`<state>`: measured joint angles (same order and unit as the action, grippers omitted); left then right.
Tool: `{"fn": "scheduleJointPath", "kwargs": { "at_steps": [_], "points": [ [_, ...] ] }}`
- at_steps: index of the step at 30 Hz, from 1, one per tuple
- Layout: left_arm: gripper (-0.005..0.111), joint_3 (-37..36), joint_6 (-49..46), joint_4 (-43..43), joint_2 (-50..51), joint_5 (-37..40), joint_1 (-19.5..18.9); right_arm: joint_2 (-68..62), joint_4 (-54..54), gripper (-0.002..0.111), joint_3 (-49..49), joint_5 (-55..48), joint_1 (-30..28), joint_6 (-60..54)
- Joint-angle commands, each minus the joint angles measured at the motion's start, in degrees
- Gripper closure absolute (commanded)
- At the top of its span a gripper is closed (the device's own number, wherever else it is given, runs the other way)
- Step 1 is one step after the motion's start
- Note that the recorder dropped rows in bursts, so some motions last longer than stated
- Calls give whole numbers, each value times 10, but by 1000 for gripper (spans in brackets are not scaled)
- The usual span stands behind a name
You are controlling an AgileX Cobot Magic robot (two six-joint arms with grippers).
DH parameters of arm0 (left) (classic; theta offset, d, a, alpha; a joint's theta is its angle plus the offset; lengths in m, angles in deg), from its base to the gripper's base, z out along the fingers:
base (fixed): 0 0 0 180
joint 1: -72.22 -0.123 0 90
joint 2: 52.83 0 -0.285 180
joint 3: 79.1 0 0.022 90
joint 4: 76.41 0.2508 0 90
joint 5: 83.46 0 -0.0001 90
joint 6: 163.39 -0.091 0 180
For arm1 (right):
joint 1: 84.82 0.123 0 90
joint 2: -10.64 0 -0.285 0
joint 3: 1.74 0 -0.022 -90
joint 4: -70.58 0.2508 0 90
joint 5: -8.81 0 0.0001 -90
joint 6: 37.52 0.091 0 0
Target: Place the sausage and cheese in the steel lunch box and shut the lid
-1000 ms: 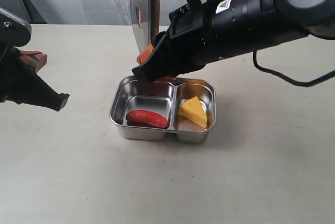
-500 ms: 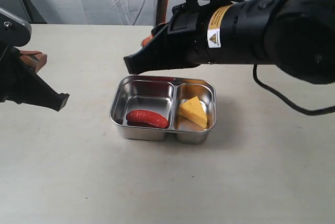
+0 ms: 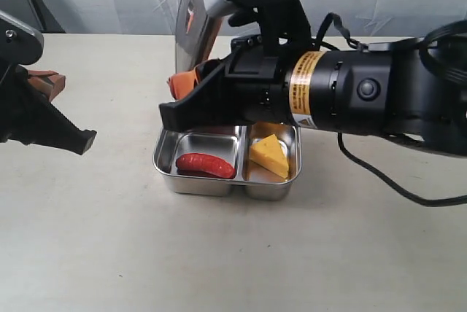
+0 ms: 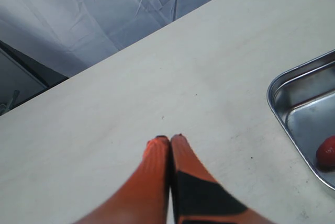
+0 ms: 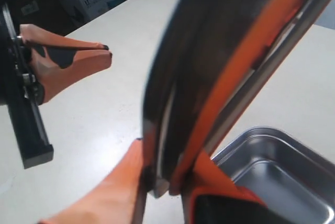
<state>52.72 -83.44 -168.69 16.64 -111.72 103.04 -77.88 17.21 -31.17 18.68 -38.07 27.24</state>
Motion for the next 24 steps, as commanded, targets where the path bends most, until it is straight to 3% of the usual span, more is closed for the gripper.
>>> {"fn": "scheduleJointPath", "kwargs": {
  "at_steps": [1, 4, 7, 17, 24],
  "points": [
    [107, 4, 5, -2, -4, -2, 0, 5, -182, 109, -3, 58, -25, 179],
    [107, 4, 5, -2, -4, -2, 0, 5, -342, 109, -3, 113, -52, 328],
    [107, 4, 5, -2, -4, -2, 0, 5, -392, 109, -3, 176, -88, 381],
    [107, 4, 5, -2, -4, -2, 0, -52, -423, 109, -5, 409, -190, 372],
    [107, 4, 5, -2, -4, -2, 0, -99, -466, 109, 43, 601, -322, 372]
  ]
}}
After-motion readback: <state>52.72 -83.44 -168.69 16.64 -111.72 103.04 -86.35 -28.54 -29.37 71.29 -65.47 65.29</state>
